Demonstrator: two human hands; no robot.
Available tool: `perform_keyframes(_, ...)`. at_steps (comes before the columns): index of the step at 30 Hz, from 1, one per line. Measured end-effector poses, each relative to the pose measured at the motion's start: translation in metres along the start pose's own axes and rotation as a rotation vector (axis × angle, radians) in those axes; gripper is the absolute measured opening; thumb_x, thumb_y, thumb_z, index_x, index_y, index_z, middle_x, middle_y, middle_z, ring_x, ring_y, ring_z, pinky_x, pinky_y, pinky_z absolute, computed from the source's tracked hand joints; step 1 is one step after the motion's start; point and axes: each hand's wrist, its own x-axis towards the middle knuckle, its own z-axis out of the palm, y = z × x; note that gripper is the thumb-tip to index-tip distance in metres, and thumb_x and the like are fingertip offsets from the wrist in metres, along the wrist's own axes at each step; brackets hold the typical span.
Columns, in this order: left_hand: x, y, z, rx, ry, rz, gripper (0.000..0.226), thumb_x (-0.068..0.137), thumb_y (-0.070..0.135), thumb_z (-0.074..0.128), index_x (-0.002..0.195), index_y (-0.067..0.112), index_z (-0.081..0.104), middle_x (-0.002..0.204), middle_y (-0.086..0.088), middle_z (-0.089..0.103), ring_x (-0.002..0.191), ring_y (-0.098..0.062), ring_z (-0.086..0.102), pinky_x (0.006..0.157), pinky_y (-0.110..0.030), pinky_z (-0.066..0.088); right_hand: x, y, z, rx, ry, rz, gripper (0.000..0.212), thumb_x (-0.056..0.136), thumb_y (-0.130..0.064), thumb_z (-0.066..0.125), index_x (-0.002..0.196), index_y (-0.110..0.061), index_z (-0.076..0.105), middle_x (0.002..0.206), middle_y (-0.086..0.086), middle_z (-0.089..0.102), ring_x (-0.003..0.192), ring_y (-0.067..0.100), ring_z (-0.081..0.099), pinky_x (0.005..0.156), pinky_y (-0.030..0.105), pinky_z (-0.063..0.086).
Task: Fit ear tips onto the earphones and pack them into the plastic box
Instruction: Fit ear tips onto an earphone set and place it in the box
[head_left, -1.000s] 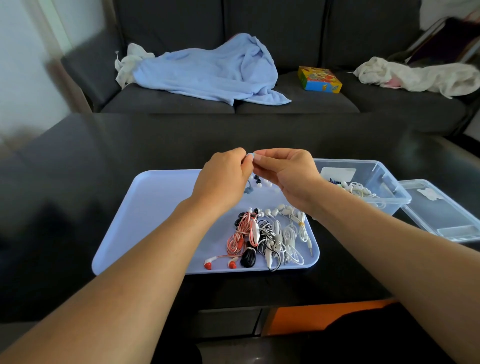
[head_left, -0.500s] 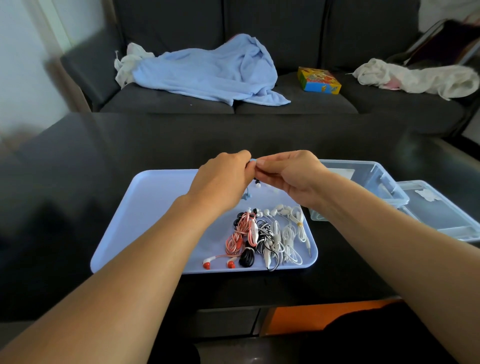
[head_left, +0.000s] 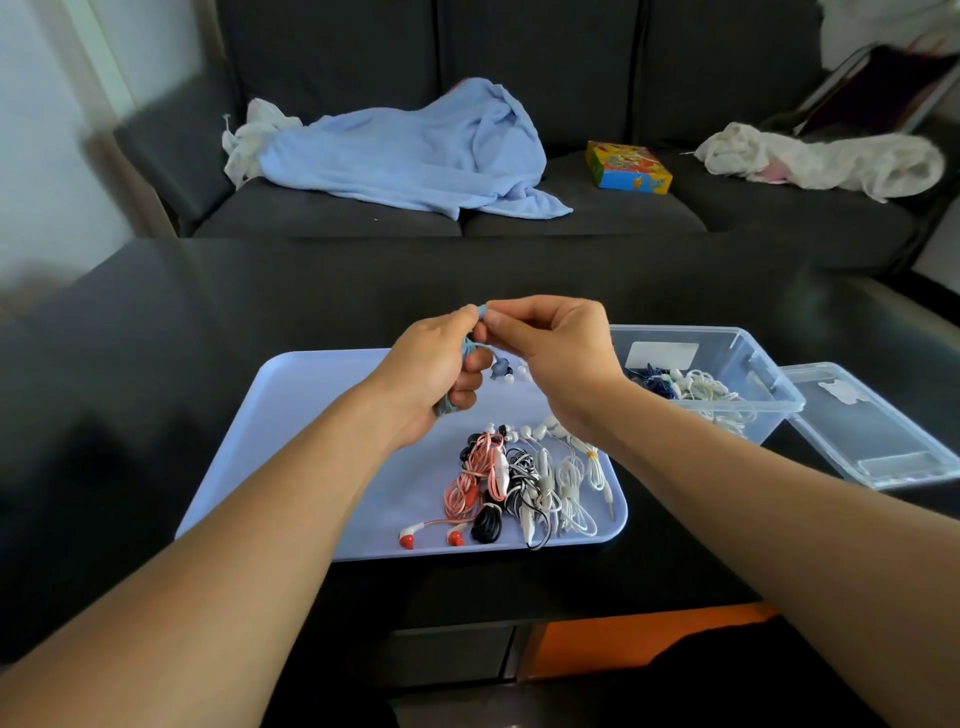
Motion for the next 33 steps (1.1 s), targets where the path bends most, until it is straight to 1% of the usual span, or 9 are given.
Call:
perform_keyframes(4,0.001,0.004,-0.010,0.047,-0.002,-0.003,0.035,0.102,0.034,0.041,0.070,0.020,0.043,0.055,0.003,0.035,0.045,-0.011,0.024,0.042,-0.022,0.021,0.004,-0.005,-0.009,0.094,-0.106,0.110,0.014,0.091,-0.005,0.069,0.101,0.002,0.075,0.089,0.013,0.076,0.078,0.017,0.072,0.078,0.024,0.060)
perform_keyframes(8,-0.002,0.010,-0.018,-0.086,-0.161,-0.078,0.038,0.102,0.036,0.045,0.066,0.021,0.043,0.055,0.004,0.030,0.042,-0.008,0.021,0.040,-0.019,0.017,0.009,-0.011,-0.024,0.190,-0.288,0.140,0.009,0.084,-0.005,0.070,0.092,-0.001,0.070,0.081,0.011,0.070,0.071,0.014,0.068,0.070,0.021,0.058)
perform_keyframes(10,-0.004,0.010,-0.019,-0.133,-0.228,-0.104,0.039,0.101,0.037,0.047,0.066,0.021,0.044,0.054,0.005,0.029,0.040,-0.006,0.022,0.039,-0.017,0.016,0.011,-0.012,-0.028,0.224,-0.363,0.138,0.022,0.078,-0.008,0.071,0.099,-0.001,0.069,0.087,0.013,0.070,0.073,0.014,0.068,0.071,0.022,0.058)
perform_keyframes(12,-0.004,0.010,-0.018,-0.172,-0.251,-0.118,0.038,0.101,0.039,0.048,0.068,0.021,0.045,0.054,0.006,0.030,0.039,-0.004,0.022,0.038,-0.016,0.016,0.013,-0.012,-0.029,0.228,-0.425,0.130,0.035,0.080,-0.010,0.069,0.114,0.000,0.067,0.097,0.016,0.069,0.080,0.015,0.067,0.075,0.022,0.058)
perform_keyframes(14,-0.004,0.010,-0.016,-0.194,-0.250,-0.121,0.039,0.101,0.041,0.047,0.068,0.021,0.045,0.053,0.007,0.030,0.038,-0.004,0.023,0.039,-0.016,0.016,0.014,-0.012,-0.028,0.191,-0.469,0.107,0.033,0.089,-0.009,0.063,0.120,0.001,0.066,0.097,0.013,0.067,0.079,0.011,0.064,0.075,0.020,0.056)
perform_keyframes(19,-0.004,0.009,-0.012,-0.188,-0.221,-0.112,0.039,0.102,0.042,0.047,0.068,0.021,0.046,0.053,0.007,0.032,0.038,-0.004,0.023,0.038,-0.015,0.018,0.016,-0.012,-0.028,0.102,-0.437,0.030,0.023,0.097,-0.002,0.056,0.115,0.003,0.067,0.085,0.009,0.067,0.072,0.008,0.061,0.070,0.018,0.053)
perform_keyframes(24,-0.005,0.007,-0.014,-0.156,-0.182,-0.091,0.038,0.102,0.039,0.049,0.070,0.020,0.046,0.053,0.006,0.037,0.040,-0.005,0.024,0.038,-0.016,0.019,0.015,-0.007,-0.024,0.061,-0.428,-0.015,0.020,0.096,-0.002,0.057,0.111,-0.001,0.070,0.085,0.006,0.073,0.076,0.010,0.063,0.072,0.019,0.053)
perform_keyframes(29,-0.005,0.006,-0.016,-0.168,-0.189,-0.108,0.038,0.102,0.040,0.049,0.069,0.020,0.048,0.055,0.005,0.040,0.041,-0.005,0.026,0.038,-0.016,0.020,0.014,-0.010,-0.026,0.091,-0.463,0.028,0.024,0.097,-0.002,0.055,0.116,0.003,0.067,0.088,0.009,0.070,0.076,0.010,0.063,0.073,0.019,0.055)
perform_keyframes(33,-0.005,0.006,-0.014,-0.149,-0.193,-0.101,0.037,0.102,0.039,0.049,0.070,0.020,0.048,0.056,0.005,0.041,0.042,-0.005,0.026,0.039,-0.016,0.020,0.015,-0.010,-0.028,0.094,-0.459,0.041,0.022,0.096,-0.002,0.055,0.113,0.001,0.068,0.083,0.003,0.073,0.074,0.007,0.064,0.073,0.018,0.055)
